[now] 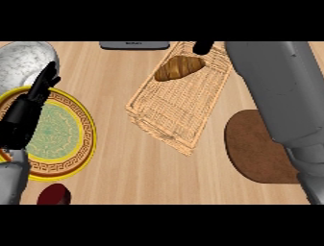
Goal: Pick the croissant from the cutting board and place it in the basket
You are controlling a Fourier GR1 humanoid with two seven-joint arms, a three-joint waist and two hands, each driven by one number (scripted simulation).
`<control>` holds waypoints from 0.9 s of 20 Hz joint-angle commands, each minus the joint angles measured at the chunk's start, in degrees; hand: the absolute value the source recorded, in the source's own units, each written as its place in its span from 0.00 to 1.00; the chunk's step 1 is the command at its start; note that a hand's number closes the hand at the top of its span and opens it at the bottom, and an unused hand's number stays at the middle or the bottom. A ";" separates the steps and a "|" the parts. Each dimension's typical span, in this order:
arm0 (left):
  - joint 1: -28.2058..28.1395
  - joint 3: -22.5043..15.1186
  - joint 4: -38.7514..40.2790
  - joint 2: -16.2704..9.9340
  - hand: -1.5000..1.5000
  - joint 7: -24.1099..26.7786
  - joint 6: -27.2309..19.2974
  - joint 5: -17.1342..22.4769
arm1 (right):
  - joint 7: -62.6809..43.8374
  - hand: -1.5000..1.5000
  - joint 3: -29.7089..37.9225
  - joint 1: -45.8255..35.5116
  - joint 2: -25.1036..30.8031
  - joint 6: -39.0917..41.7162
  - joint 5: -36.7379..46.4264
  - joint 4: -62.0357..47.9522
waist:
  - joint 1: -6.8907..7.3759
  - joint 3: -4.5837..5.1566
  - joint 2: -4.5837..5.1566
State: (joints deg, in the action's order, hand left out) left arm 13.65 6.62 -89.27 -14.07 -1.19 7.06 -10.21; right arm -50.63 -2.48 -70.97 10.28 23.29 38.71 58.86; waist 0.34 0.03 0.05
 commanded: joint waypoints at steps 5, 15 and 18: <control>-2.95 -0.28 0.31 0.50 0.50 3.53 0.52 -0.32 | 0.61 0.00 4.81 -2.70 -1.88 -4.53 -1.75 0.15 | 0.44 0.01 0.09; -2.83 0.27 -2.87 -0.10 0.50 0.44 1.13 0.53 | 0.87 0.00 15.84 2.70 -1.12 -30.57 0.68 7.98 | 0.39 -0.05 0.04; -2.24 2.59 -2.76 -1.96 0.50 -1.14 2.16 2.04 | -1.05 0.00 18.13 5.77 1.86 -31.96 0.74 13.94 | -0.74 -0.07 -0.38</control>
State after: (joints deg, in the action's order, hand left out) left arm 11.12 7.57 -91.06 -14.42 -0.71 7.93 -9.61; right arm -50.10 12.52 -67.19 10.10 -3.88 38.76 68.72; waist 0.06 -0.02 -0.06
